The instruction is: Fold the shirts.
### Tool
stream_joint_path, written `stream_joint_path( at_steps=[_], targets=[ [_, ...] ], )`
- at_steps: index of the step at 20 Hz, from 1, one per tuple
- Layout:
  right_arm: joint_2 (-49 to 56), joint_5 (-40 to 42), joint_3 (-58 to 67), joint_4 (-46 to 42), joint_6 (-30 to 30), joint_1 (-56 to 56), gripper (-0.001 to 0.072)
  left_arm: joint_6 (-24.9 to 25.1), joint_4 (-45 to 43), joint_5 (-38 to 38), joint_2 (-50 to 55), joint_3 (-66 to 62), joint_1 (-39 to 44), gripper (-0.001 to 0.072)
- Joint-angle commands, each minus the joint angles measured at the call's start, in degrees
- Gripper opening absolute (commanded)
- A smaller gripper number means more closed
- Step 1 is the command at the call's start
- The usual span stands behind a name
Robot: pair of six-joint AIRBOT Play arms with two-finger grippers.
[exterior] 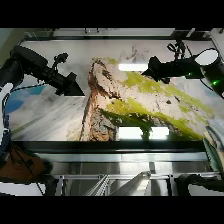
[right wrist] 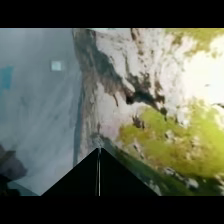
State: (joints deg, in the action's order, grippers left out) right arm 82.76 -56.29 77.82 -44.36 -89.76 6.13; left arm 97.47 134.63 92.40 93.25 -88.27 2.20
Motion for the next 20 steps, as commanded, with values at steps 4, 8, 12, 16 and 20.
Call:
stream_joint_path(
  at_steps=[4,8,12,16,20],
  targets=[
    [0.0,-4.7,0.0,6.6,5.3,0.1,0.0022,0.0,0.0,0.0,0.0,0.0,0.0,0.0016],
    [0.0,-5.5,0.0,9.1,6.0,0.5,0.0021,0.0,0.0,-2.6,0.0,0.0,0.2,0.0016],
    [0.0,-5.1,0.0,9.1,7.5,0.5,0.0021,3.1,-0.3,-7.0,0.0,0.0,1.2,0.0014],
    [0.0,-3.9,0.0,9.1,7.6,0.6,0.0021,2.7,1.0,1.9,1.5,-5.9,-3.9,0.0017],
    [0.0,-2.1,0.0,10.1,10.6,2.3,0.0021,1.4,1.2,0.0,2.7,-14.3,-7.8,0.0015]
  ],
)
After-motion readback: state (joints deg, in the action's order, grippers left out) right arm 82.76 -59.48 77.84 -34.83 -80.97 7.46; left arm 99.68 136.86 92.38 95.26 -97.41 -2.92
